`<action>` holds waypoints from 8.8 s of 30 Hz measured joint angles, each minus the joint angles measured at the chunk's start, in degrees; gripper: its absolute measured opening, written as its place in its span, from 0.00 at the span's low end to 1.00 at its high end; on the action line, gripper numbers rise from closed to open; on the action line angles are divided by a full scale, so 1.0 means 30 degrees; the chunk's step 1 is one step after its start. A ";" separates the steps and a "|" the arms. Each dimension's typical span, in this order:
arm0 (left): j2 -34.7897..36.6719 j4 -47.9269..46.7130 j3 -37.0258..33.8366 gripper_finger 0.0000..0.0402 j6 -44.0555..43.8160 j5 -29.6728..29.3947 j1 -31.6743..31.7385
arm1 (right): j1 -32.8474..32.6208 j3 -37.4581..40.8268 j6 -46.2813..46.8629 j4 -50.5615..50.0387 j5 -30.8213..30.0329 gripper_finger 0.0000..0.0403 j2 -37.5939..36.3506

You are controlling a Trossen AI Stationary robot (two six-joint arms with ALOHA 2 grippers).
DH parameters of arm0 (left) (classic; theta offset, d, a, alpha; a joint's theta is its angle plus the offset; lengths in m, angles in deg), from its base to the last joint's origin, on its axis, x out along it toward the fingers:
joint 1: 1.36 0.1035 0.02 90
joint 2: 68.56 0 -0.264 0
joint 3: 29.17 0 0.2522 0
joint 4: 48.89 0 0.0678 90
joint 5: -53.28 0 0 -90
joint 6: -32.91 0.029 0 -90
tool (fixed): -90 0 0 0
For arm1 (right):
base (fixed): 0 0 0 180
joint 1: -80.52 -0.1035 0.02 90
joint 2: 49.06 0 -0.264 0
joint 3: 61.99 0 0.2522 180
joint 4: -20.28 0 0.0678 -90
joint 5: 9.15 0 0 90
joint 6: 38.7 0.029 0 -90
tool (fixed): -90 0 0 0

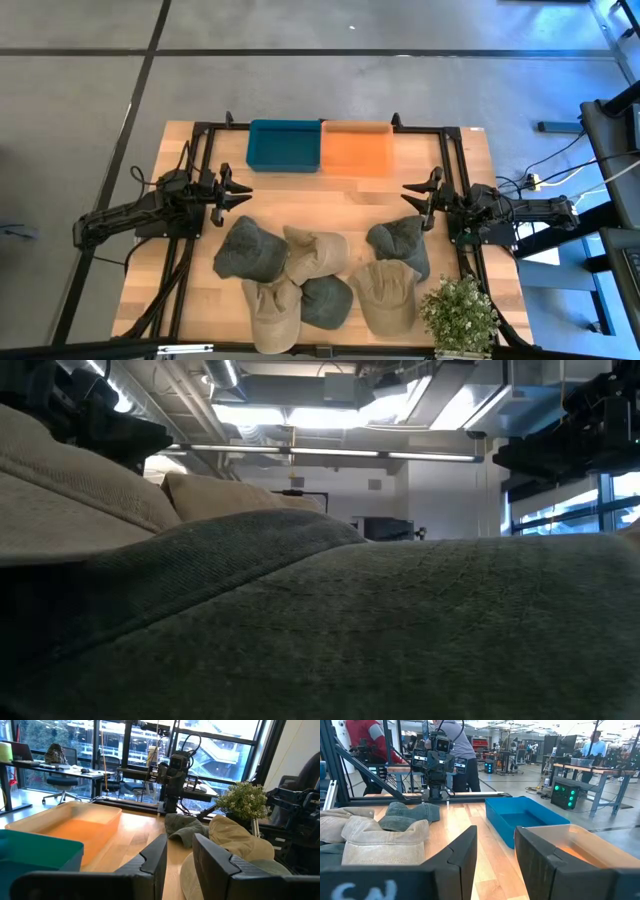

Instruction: Pick & Place hat

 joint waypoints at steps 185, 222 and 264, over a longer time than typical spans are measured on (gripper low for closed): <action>-0.1384 0.7003 0.0058 0.22 0.1021 -0.0870 0.0000 | 0.0314 -1.0937 0.0557 -0.4116 -0.0858 0.73 1.6801; -0.5127 -0.0572 0.3518 0.48 -0.1785 -0.4047 -0.0544 | 0.0316 -1.0930 0.0516 -0.3920 -0.0858 0.73 1.6801; -2.8043 -2.1166 1.3894 0.47 -3.1018 -0.4537 -1.4360 | 0.1727 -1.0930 -0.1063 -0.4226 -0.0678 0.73 1.7056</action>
